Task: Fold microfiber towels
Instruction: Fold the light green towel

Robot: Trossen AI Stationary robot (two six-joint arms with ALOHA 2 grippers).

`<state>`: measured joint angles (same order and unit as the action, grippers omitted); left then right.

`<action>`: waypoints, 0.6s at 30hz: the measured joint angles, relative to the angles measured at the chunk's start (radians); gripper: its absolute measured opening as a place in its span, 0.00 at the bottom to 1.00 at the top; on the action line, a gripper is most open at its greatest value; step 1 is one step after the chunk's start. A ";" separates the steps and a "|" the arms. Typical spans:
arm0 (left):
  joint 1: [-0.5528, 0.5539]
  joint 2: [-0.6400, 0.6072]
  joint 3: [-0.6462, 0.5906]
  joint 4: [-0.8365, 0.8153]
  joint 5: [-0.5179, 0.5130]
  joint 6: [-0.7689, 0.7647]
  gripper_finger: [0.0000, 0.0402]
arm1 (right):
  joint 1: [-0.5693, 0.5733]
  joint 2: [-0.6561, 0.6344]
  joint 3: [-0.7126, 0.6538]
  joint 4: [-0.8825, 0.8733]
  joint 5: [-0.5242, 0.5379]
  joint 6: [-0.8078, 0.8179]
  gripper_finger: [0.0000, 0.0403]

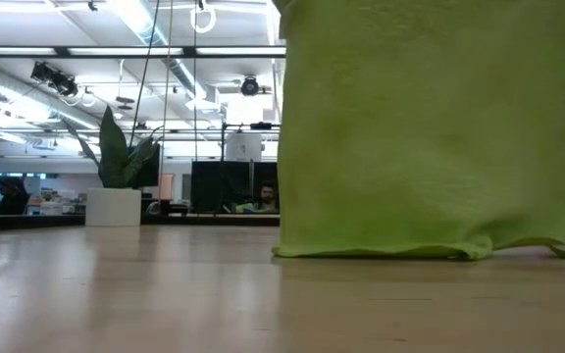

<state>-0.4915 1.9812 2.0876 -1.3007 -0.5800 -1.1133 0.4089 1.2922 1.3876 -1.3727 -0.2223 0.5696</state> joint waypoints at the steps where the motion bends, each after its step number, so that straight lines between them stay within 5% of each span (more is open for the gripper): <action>1: 0.003 0.003 0.000 -0.004 0.000 -0.001 0.01 | -0.014 0.000 -0.006 0.000 -0.004 -0.016 0.00; 18: 0.242 0.016 -0.002 -0.094 0.006 0.250 0.01 | -0.440 -0.002 -0.183 0.034 -0.057 -0.341 0.00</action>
<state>-0.2495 1.9976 2.0857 -1.3945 -0.5744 -0.8637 -0.0313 1.2907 1.2050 -1.3385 -0.2797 0.2283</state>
